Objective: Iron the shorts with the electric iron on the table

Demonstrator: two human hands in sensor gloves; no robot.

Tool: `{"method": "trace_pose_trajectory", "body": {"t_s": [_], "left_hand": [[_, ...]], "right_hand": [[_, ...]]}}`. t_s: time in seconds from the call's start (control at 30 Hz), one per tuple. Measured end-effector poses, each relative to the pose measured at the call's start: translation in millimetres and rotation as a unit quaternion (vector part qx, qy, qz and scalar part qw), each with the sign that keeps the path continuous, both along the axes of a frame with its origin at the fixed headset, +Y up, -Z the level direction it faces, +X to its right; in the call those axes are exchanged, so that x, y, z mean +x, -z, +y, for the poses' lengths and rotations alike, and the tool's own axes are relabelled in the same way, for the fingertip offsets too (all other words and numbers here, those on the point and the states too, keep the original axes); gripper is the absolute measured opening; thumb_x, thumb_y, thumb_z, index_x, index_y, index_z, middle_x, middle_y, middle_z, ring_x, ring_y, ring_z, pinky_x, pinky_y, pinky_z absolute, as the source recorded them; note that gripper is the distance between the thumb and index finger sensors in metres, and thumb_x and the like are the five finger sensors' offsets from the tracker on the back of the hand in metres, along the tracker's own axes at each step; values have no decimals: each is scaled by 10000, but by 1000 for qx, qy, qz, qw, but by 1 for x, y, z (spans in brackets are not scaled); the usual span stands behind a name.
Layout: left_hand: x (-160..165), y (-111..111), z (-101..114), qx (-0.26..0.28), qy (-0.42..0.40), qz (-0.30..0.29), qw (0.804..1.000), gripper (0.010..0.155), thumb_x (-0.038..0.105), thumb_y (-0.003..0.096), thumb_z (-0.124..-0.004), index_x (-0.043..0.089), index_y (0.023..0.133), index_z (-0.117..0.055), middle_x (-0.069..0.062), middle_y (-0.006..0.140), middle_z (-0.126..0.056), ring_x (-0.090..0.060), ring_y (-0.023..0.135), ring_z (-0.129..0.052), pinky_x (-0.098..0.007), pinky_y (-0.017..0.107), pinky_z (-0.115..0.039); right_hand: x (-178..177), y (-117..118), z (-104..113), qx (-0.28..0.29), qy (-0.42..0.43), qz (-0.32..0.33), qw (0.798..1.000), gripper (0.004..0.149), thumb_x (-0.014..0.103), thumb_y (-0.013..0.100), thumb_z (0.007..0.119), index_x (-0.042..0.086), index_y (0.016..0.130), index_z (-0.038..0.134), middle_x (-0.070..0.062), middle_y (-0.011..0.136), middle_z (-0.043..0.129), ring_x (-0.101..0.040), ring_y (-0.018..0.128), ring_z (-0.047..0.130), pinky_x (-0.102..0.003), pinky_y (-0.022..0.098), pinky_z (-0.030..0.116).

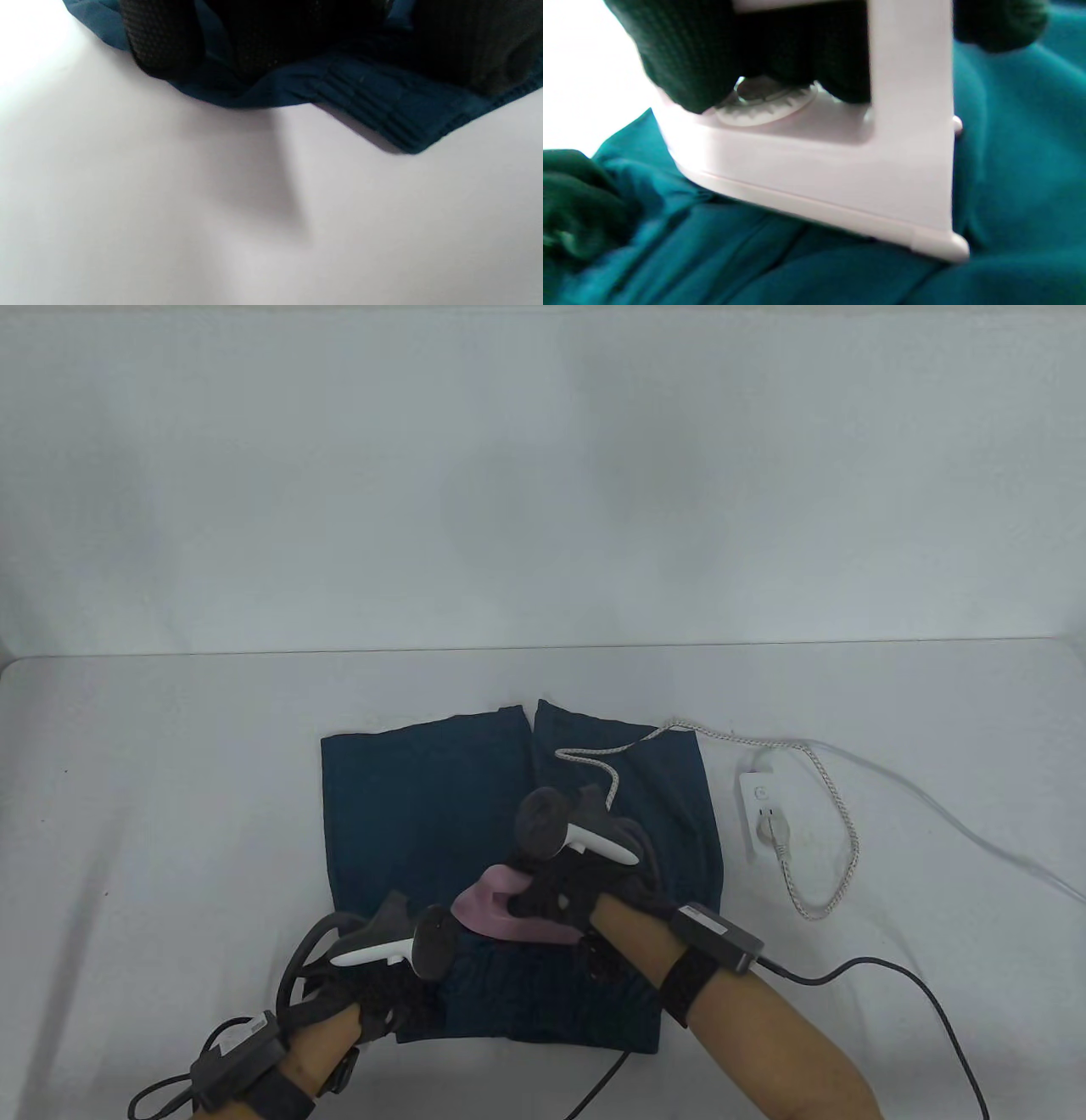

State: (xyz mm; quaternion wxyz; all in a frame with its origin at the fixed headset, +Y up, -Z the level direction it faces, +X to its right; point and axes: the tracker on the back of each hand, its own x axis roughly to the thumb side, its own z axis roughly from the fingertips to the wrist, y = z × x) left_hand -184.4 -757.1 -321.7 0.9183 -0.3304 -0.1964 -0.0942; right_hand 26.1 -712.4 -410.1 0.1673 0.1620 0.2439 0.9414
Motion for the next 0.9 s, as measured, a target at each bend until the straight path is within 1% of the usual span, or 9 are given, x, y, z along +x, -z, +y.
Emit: {"method": "trace_pose_trajectory", "body": {"t_s": [0.07,0.17,0.27,0.43,0.53,0.6,0.67,0.83,0.9], "left_hand": [[0,0,0,0,0,0,1000,756,630,391,-800,408,1019,-441,74,1020,-538,-124,778,-786,-493,638,-708],[0,0,0,-1,-3,1,1000,752,630,389,-801,405,1016,-452,75,1017,-540,-125,775,-786,-495,640,-706],[0,0,0,-2,-5,3,1000,750,629,389,-803,404,1015,-455,74,1016,-540,-125,775,-784,-495,641,-704],[-1,1,0,-7,-9,5,1000,747,622,392,-807,397,1016,-464,67,1019,-544,-133,778,-786,-503,647,-700],[-1,3,6,-3,-29,1,1000,691,606,421,-778,366,1022,-536,39,1024,-608,-164,781,-829,-514,643,-712],[-1,4,14,-8,-45,6,999,692,611,438,-748,342,1049,-567,8,1060,-632,-209,823,-845,-525,648,-712],[-1,4,27,7,-61,8,998,701,612,442,-738,340,1063,-561,-18,1111,-596,-248,880,-829,-538,661,-702],[0,4,65,93,-117,30,988,687,611,444,-734,342,1058,-581,-21,1128,-586,-268,921,-809,-559,679,-688],[-2,2,74,126,-141,45,981,684,615,447,-728,342,1058,-583,-21,1132,-581,-278,939,-793,-566,687,-679]], "right_hand": [[13,3,0,-19,46,-24,998,468,500,446,915,367,870,767,126,697,891,-122,578,953,-550,450,810],[34,8,2,-57,125,-64,988,474,509,452,904,359,876,754,122,722,882,-136,619,954,-578,489,807],[53,13,3,-86,211,-94,969,483,512,454,901,354,883,745,111,760,869,-152,692,950,-620,549,783],[77,24,12,-104,308,-125,938,502,481,455,910,341,900,726,98,824,847,-198,808,924,-691,630,707],[94,33,23,-106,361,-151,914,502,432,442,939,354,893,734,103,846,846,-243,862,908,-732,659,637],[104,38,31,-96,385,-167,903,483,410,419,966,385,857,763,120,836,867,-240,874,916,-716,681,614],[115,44,39,-73,402,-178,895,467,388,405,981,398,827,781,132,825,882,-240,881,918,-674,702,617],[144,61,61,15,404,-209,890,463,362,367,1008,416,784,814,140,817,898,-239,897,914,-611,713,647],[156,65,67,53,398,-225,888,467,359,352,1016,419,773,822,147,810,904,-233,896,919,-593,714,658]]}}
